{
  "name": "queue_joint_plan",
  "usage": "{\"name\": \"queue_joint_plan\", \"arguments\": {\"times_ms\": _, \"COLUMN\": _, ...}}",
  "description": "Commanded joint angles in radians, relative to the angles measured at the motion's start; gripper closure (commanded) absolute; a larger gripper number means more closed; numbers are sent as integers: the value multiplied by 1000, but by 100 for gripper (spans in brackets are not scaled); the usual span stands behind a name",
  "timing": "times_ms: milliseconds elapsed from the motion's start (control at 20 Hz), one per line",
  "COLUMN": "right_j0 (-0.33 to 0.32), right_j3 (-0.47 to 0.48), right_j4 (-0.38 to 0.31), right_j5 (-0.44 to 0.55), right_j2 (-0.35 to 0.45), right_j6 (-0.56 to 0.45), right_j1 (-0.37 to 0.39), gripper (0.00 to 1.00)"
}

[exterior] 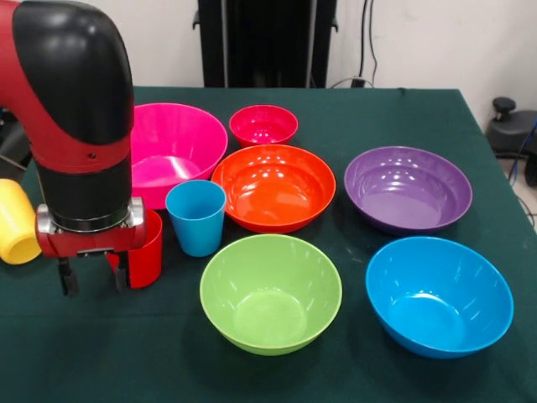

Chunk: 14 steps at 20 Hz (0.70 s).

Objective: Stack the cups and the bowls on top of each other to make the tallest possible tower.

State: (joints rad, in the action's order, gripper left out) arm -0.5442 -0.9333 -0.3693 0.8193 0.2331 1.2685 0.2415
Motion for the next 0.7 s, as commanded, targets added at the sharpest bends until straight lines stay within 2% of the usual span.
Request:
{"name": "queue_joint_plan", "arguments": {"times_ms": 50, "right_j0": 31, "right_j3": -38, "right_j4": 21, "right_j5": 41, "right_j2": 9, "right_j6": 77, "right_j1": 67, "gripper": 0}}
{"name": "queue_joint_plan", "arguments": {"times_ms": 700, "right_j0": 29, "right_j3": -61, "right_j4": 53, "right_j5": 69, "right_j2": 10, "right_j6": 69, "right_j1": 97, "gripper": 0}}
